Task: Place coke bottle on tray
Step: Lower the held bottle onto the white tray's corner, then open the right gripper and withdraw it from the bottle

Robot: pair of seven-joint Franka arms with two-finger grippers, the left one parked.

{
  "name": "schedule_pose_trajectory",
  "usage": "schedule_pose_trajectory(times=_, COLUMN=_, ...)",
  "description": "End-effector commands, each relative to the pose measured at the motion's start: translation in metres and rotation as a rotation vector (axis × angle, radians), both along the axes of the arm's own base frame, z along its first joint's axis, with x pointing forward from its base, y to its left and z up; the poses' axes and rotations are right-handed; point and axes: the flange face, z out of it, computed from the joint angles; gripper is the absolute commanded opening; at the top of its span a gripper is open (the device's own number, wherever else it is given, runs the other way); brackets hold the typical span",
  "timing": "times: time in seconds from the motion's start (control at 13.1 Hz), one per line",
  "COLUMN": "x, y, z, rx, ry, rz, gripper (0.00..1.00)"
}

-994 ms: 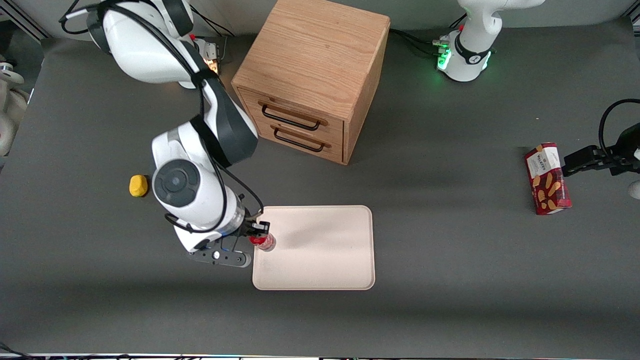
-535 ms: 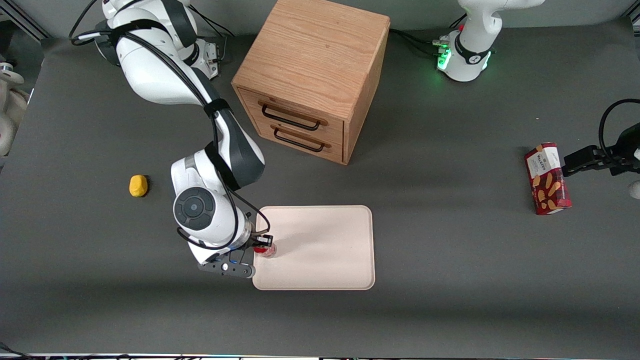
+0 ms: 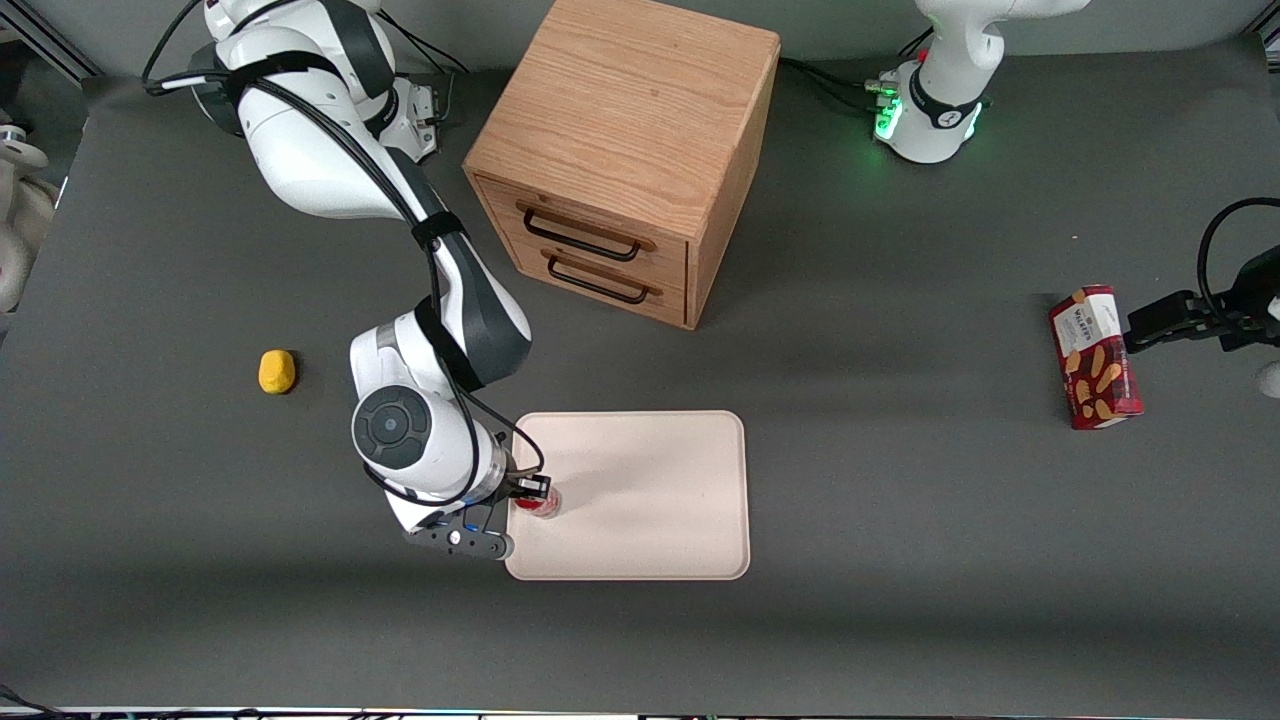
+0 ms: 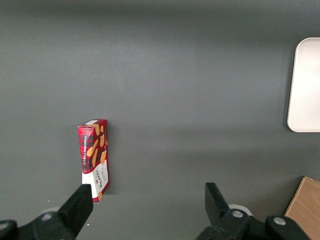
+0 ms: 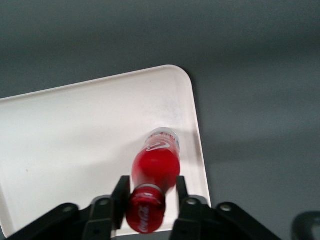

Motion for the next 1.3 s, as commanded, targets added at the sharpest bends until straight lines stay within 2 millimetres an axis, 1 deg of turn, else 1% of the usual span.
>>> schedule_pose_trajectory(times=0.0, x=0.001, y=-0.001, z=0.008, rx=0.017, ry=-0.006, rz=-0.027, gripper=1.0)
schedule_pose_trajectory(times=0.15, x=0.0, y=-0.004, z=0.023, rx=0.017, ry=-0.012, rz=-0.031, gripper=1.0)
schedule_pose_trajectory(times=0.31, x=-0.01, y=-0.008, z=0.063, rx=0.014, ry=0.01, rz=-0.03, gripper=1.0)
schedule_pose_trajectory(times=0.46, x=-0.027, y=-0.017, z=0.114, rx=-0.001, ry=0.044, rz=-0.056, gripper=1.0)
schedule_pose_trajectory(times=0.54, x=-0.038, y=-0.02, z=0.139, rx=-0.007, ry=0.058, rz=-0.076, gripper=1.0)
schedule_pose_trajectory(times=0.76, x=-0.071, y=-0.029, z=0.204, rx=-0.021, ry=0.096, rz=-0.094, gripper=1.0)
schedule_pose_trajectory(times=0.92, x=-0.091, y=-0.049, z=0.242, rx=-0.036, ry=0.132, rz=-0.098, gripper=1.0)
schedule_pose_trajectory(times=1.07, x=-0.105, y=-0.081, z=0.271, rx=-0.05, ry=0.163, rz=-0.099, gripper=1.0)
schedule_pose_trajectory(times=1.15, x=-0.112, y=-0.103, z=0.288, rx=-0.045, ry=0.179, rz=-0.061, gripper=1.0)
schedule_pose_trajectory(times=1.22, x=-0.12, y=-0.127, z=0.299, rx=-0.033, ry=0.191, rz=0.001, gripper=1.0)
